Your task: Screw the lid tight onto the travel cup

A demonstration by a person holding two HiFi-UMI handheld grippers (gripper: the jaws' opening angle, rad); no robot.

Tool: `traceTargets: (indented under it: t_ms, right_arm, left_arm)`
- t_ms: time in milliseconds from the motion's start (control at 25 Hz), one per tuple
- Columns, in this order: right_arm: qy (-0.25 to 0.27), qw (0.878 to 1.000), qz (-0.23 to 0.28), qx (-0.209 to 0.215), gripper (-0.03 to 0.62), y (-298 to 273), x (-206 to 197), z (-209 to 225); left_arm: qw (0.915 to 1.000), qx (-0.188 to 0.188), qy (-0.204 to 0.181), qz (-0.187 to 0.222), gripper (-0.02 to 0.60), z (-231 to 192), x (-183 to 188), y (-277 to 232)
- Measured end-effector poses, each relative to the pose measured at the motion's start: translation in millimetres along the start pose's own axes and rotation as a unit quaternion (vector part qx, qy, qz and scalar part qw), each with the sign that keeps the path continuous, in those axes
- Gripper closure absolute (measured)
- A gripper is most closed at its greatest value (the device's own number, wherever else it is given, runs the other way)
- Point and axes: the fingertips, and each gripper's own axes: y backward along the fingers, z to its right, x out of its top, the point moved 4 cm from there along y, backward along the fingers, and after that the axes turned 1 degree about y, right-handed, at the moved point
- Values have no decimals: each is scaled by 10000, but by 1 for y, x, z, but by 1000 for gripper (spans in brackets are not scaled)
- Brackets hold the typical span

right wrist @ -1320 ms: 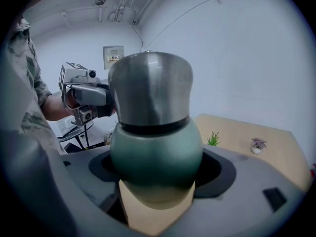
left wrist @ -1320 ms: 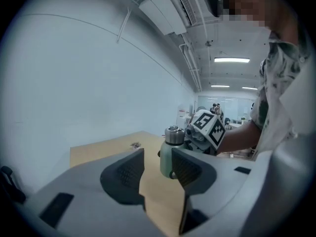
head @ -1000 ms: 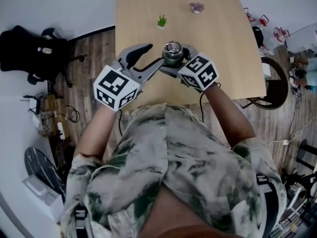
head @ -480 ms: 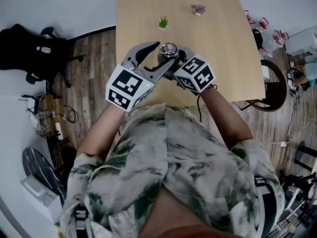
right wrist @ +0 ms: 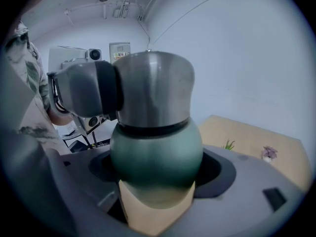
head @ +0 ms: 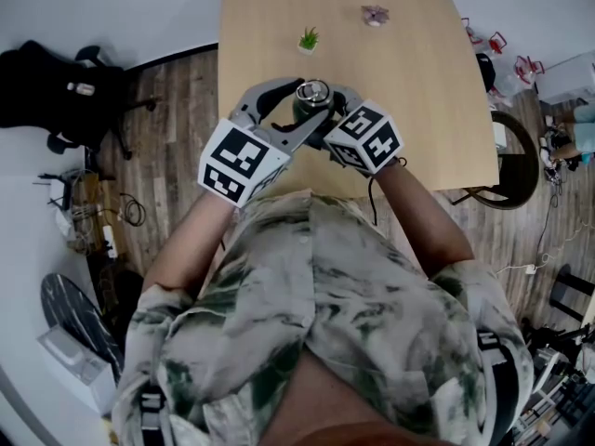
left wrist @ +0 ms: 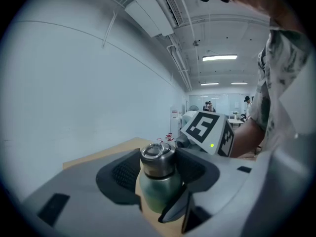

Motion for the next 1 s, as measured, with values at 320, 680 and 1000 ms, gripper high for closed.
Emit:
traceTargets:
  t_ms: [320,680,1000]
  right_arm:
    - [210,9994,97,248,189,-1,4,1]
    - [347,9976,92,583,189,1,3,-5]
    - [61,9994,76,318,189,-3,0,7]
  left_arm:
    - [9977,-617,-219,152,345,-7,0,1]
    - [9897,-1395,-236,222,345,-11,0,5]
    - [9981,-539,173,227,340,-10,0,-7]
